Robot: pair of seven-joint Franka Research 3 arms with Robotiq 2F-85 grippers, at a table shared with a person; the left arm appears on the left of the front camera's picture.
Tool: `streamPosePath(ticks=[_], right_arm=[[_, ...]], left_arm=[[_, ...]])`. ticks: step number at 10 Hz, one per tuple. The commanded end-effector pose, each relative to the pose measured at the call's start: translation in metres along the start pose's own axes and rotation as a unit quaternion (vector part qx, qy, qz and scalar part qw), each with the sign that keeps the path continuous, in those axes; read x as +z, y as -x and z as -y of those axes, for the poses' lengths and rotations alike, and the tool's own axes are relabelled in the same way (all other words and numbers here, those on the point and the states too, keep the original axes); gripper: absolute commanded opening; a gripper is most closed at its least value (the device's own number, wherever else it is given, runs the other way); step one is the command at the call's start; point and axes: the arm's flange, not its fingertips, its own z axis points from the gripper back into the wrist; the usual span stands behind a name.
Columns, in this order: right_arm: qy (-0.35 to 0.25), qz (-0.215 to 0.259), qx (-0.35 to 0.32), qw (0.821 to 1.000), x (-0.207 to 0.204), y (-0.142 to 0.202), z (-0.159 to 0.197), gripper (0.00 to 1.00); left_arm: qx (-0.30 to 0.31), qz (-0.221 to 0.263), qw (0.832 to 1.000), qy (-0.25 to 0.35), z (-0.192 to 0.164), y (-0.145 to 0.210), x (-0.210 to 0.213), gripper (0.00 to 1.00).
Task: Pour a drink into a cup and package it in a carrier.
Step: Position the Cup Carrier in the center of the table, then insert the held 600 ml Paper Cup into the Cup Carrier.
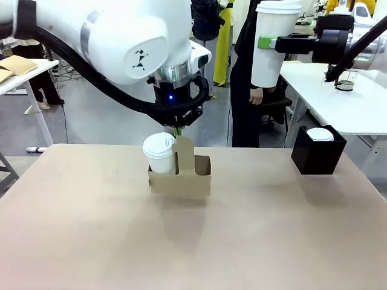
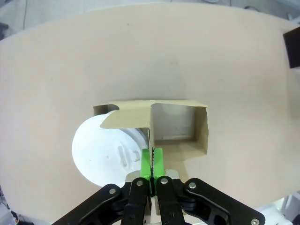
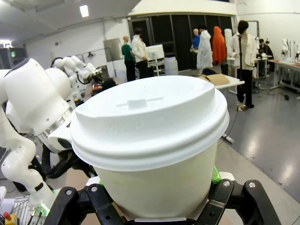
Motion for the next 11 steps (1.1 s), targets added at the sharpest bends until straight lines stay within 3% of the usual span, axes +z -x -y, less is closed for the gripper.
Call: streamPosePath(ticks=[1,5,8,11], right_arm=[[0.005,0.005,0.010,1.000,-0.003,-0.004,0.000,0.81],[0.005,0.005,0.010,1.000,-0.003,-0.004,0.000,0.81],[0.005,0.005,0.010,1.000,-0.003,-0.004,0.000,0.81],[0.005,0.005,0.010,1.000,-0.003,-0.004,0.000,0.81]], left_arm=[[-0.003,-0.007,1.000,-0.010,-0.005,-0.002,0.003,0.02],[0.004,-0.038,0.999,-0.012,0.008,0.010,-0.023,0.02],[-0.002,-0.036,0.999,-0.021,0.021,0.021,-0.043,0.02],[-0.007,-0.048,0.999,-0.013,0.014,0.016,-0.035,0.02]])
